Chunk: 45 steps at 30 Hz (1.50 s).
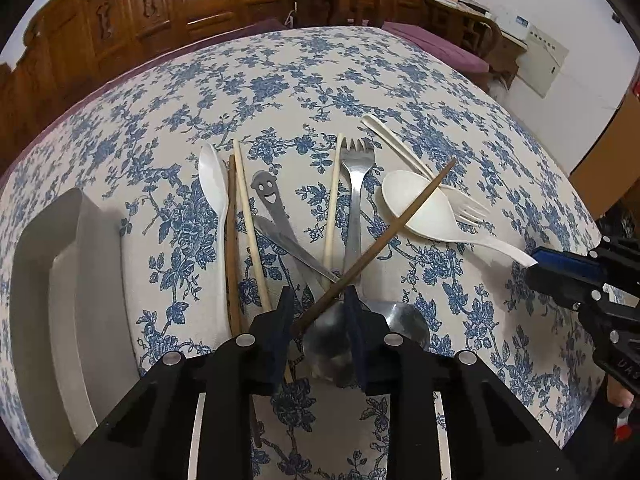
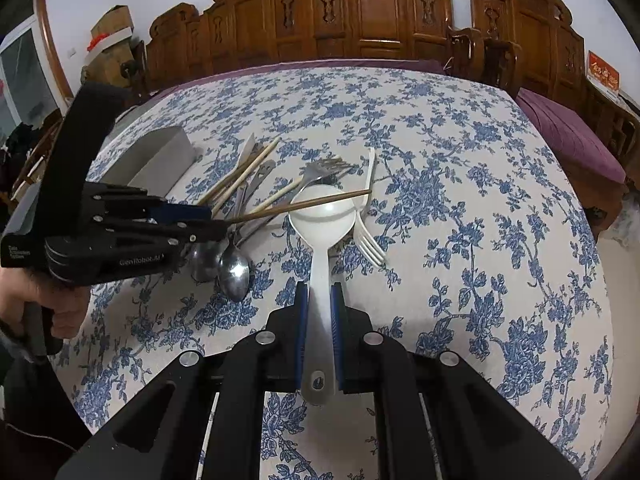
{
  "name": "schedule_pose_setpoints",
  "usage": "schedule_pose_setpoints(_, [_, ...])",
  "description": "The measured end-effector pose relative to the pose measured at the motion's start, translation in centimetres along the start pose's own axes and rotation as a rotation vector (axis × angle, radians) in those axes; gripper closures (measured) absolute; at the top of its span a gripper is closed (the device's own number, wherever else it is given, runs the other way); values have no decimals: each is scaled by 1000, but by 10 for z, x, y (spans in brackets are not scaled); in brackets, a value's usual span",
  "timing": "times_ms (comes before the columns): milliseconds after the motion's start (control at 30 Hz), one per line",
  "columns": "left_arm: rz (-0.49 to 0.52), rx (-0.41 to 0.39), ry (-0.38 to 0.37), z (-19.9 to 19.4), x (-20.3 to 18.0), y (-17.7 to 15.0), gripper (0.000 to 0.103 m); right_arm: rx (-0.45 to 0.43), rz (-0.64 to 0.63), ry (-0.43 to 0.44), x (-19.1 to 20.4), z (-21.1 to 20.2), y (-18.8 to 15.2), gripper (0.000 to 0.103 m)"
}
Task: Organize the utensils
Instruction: 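Lift the white ladle with the right gripper while the left gripper grasps a wooden chopstick, then carry the chopstick over the grey tray and open the left gripper while the right holds the ladle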
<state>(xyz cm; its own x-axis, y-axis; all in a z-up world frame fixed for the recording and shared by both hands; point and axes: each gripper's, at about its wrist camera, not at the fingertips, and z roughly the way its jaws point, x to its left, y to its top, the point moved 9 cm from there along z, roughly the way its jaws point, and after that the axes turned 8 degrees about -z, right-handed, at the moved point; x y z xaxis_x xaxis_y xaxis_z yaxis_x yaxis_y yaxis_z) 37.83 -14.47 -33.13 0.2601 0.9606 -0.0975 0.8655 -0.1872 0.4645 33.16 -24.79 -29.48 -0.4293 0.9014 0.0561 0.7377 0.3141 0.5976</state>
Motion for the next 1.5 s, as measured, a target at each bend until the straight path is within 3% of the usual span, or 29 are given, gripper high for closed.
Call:
schedule_pose_setpoints(300, [33, 5, 6, 0, -8, 1, 99, 91, -32, 0, 2, 19, -21, 90])
schedule_pose_setpoints(633, [7, -54, -49, -37, -11, -1, 99, 86, -26, 8, 2, 22, -22, 89])
schedule_pose_setpoints(767, [7, -82, -70, -56, -16, -9, 99, 76, -30, -11, 0, 27, -15, 79])
schedule_pose_setpoints(1133, [18, -131, -66, -93, -17, -22, 99, 114, -34, -55, -3, 52, 1, 79])
schedule_pose_setpoints(1200, [12, -137, -62, -98, -12, -23, 99, 131, -42, -75, -2, 54, 3, 80])
schedule_pose_setpoints(1233, [6, -142, -58, -101, -9, -24, 99, 138, -45, -71, 0, 54, 4, 92])
schedule_pose_setpoints(1500, [-38, -173, -23, -126, 25, -26, 99, 95, -70, -47, 27, 29, 15, 92])
